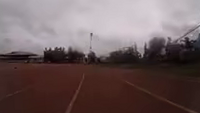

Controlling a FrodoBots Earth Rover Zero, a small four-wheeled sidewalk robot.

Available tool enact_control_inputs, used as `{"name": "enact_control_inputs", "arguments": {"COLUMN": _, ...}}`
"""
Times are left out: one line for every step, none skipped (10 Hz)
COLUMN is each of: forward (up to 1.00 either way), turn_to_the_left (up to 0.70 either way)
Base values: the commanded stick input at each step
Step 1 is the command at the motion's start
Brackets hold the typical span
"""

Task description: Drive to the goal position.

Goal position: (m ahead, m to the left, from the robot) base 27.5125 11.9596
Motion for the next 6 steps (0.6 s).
{"name": "enact_control_inputs", "arguments": {"forward": 0.70, "turn_to_the_left": 0.00}}
{"name": "enact_control_inputs", "arguments": {"forward": 0.70, "turn_to_the_left": 0.00}}
{"name": "enact_control_inputs", "arguments": {"forward": 0.70, "turn_to_the_left": 0.00}}
{"name": "enact_control_inputs", "arguments": {"forward": 0.70, "turn_to_the_left": 0.00}}
{"name": "enact_control_inputs", "arguments": {"forward": 0.70, "turn_to_the_left": 0.00}}
{"name": "enact_control_inputs", "arguments": {"forward": 0.70, "turn_to_the_left": 0.00}}
